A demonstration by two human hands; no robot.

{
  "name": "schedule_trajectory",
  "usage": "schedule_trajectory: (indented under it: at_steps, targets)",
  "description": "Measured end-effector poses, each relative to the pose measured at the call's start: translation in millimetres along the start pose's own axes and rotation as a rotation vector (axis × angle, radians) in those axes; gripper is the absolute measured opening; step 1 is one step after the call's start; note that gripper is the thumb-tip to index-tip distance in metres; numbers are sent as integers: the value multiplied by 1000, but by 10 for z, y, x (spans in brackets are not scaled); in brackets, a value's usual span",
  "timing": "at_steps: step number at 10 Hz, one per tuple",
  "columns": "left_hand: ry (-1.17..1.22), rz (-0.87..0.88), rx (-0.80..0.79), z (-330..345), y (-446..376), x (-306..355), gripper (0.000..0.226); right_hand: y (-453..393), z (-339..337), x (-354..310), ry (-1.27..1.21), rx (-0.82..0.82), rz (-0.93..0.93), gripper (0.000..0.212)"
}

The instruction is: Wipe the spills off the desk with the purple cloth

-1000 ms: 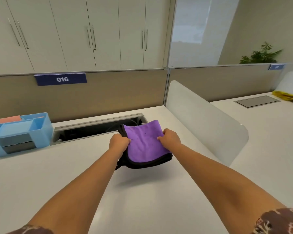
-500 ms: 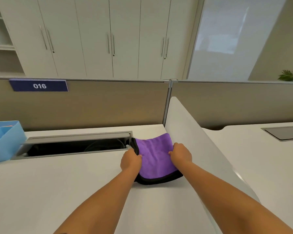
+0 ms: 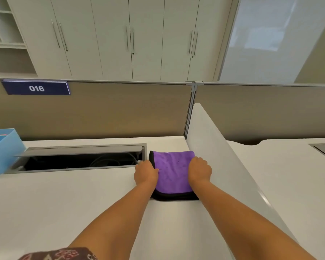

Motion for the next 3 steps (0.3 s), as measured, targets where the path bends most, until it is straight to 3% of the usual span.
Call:
schedule_trajectory:
  at_steps: [1, 3]
  targets:
    - [-63, 102, 76, -68, 45, -64, 50, 62, -11, -28, 119, 57, -107, 30]
    - [-42, 242, 98, -389, 393, -280, 44, 412, -193, -202, 188, 30, -191, 35]
Point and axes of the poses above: each hand's wrist, its own y-axis away from the middle knuckle, its own z-axis out of the palm, x = y × z, the point moved 4 cm from there along -y, towards the middle knuckle, and after that the axes turned 5 degrees about x, right-handed, at the moved point
